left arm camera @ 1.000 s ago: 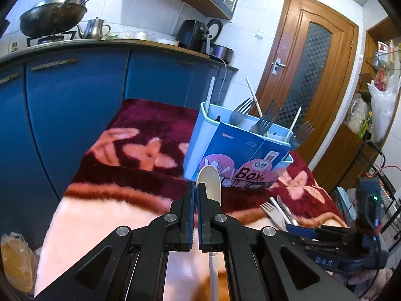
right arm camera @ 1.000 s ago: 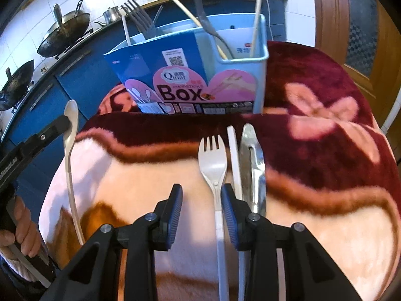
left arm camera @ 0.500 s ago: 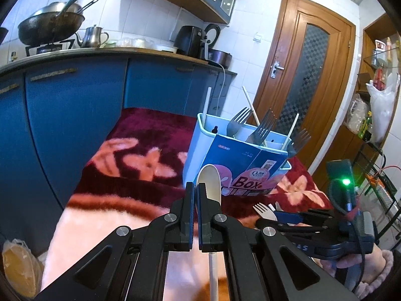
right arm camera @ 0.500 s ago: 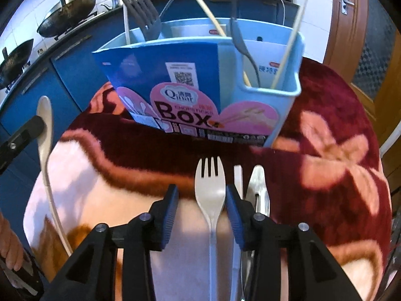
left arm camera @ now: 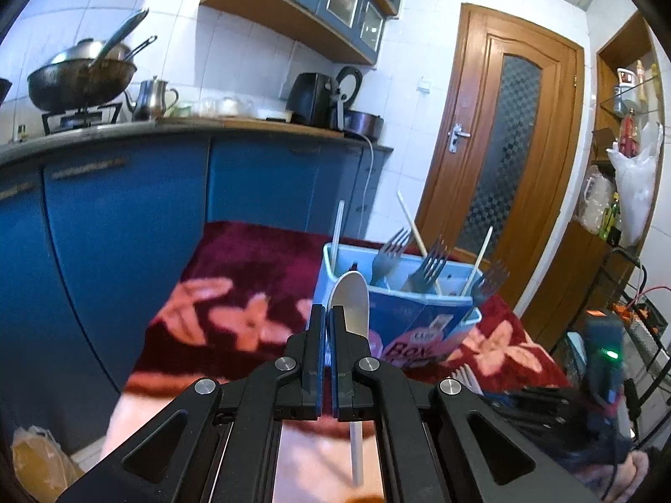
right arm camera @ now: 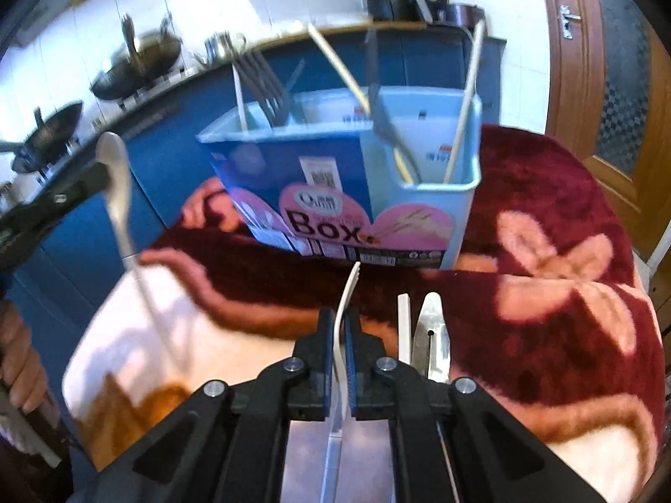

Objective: Organize utensils
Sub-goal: 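Lift and carry the spoon and fork up over the blue holder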

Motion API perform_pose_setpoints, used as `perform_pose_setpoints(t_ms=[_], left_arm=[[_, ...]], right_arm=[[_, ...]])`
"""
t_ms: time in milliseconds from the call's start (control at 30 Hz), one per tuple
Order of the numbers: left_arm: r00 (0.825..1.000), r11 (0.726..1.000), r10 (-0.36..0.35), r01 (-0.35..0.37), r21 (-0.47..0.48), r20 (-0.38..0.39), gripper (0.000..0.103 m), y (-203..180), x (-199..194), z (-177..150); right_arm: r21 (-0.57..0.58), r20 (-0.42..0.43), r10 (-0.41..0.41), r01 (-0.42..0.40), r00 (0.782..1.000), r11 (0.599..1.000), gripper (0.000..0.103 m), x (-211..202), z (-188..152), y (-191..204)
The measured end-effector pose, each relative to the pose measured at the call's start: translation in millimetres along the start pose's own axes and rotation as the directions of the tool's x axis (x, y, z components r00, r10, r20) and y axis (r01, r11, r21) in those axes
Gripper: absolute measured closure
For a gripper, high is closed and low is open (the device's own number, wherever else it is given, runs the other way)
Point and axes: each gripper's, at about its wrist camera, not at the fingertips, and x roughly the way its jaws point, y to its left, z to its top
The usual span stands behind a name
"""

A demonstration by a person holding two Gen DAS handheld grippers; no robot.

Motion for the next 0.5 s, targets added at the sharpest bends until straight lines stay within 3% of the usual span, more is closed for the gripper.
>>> perform_pose_setpoints(t_ms=[267, 500], left_arm=[[0.994, 1.000, 0.019, -0.019, 0.007, 0.106, 0.102, -6.2, -7.2, 37.0], [0.972, 0.998, 0.054, -0.062, 0.028, 0.231, 0.102, -11.7, -13.4, 77.7]], right_arm=[[0.047, 0.171, 0.042, -0.051, 0.984, 0.998, 0.097, -46.1, -0.8, -3.8], [0.082, 0.254, 0.035, -0.057, 0.967, 0.995, 0.097, -62.9, -4.0, -11.5]])
